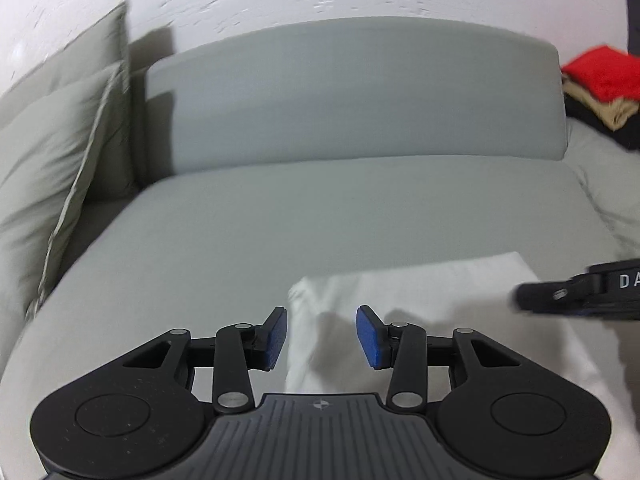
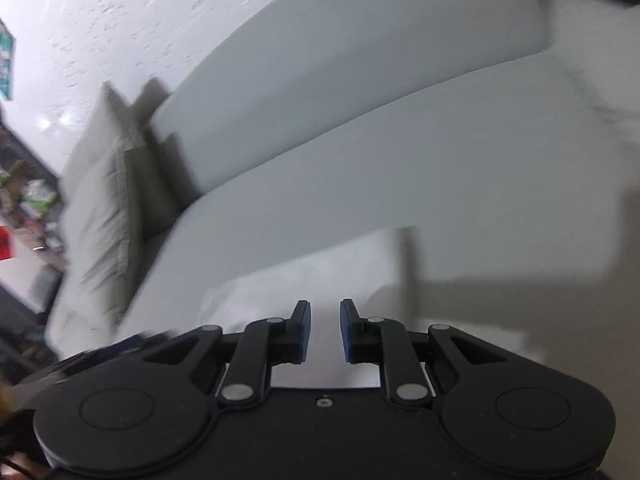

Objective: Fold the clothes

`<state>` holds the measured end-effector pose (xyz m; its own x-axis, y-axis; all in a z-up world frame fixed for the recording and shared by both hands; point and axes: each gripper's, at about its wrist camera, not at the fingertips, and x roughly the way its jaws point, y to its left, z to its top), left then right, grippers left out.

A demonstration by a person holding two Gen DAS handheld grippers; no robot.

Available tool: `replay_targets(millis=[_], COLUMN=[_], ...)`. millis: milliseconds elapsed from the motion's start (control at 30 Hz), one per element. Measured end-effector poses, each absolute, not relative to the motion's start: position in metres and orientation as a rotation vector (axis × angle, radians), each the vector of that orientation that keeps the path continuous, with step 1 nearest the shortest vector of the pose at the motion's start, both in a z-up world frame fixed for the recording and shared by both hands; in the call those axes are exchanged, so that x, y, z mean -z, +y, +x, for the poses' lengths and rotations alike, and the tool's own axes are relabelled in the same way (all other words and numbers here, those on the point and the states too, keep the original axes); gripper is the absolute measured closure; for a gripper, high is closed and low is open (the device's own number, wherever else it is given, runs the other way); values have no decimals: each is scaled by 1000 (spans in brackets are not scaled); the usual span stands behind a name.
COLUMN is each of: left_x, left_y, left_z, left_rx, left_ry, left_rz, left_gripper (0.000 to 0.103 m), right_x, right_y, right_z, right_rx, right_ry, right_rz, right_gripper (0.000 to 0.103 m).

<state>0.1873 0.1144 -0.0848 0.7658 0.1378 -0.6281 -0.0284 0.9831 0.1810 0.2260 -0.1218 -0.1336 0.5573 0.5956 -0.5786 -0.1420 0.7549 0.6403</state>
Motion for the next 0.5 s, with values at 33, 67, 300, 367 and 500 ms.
replay_targets(millis=[33, 67, 300, 367, 500], left_x=[92, 99, 125, 122, 106], left_y=[111, 113, 170, 173, 172], left_z=[197, 206, 231, 229, 200], left_rx=[-100, -124, -378, -430, -423], left_ry=[684, 692, 783, 789, 821], left_rz=[190, 195, -43, -19, 60], left_gripper=[61, 61, 59, 59, 59], right_x=[142, 151, 195, 196, 179], right_y=[-116, -114, -145, -162, -190], right_z=[236, 246, 280, 274, 249], right_rx=[-501, -506, -257, -161, -51], right_ry=[904, 924, 817, 763, 731], right_rz=[618, 656, 848, 897, 836], right_gripper=[86, 86, 103, 103, 102])
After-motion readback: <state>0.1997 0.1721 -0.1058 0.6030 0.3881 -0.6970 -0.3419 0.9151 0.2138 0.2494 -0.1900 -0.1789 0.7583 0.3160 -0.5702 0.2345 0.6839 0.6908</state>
